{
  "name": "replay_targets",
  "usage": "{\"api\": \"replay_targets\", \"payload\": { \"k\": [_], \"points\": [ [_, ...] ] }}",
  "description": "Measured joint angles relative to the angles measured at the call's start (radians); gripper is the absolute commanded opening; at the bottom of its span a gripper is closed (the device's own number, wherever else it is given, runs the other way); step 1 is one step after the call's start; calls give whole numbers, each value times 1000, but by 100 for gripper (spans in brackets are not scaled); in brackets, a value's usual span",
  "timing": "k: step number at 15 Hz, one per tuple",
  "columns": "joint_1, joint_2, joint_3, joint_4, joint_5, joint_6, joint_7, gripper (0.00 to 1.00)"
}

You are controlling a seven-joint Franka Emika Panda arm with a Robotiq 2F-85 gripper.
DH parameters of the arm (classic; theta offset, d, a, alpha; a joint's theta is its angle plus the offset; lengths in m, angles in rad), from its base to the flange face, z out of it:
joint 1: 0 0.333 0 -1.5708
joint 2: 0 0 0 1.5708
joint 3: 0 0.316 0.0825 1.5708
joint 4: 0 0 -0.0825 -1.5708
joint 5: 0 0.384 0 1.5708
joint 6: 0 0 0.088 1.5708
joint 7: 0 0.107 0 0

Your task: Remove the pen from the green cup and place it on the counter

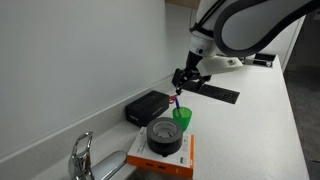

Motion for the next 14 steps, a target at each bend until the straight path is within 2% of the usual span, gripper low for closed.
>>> {"api": "replay_targets", "payload": {
  "k": [3, 9, 14],
  "points": [
    [41, 74, -34, 62, -52, 7, 74, 100],
    [47, 74, -47, 59, -49, 7, 67, 100],
    [81, 86, -73, 60, -58, 37, 98, 100]
  ]
}}
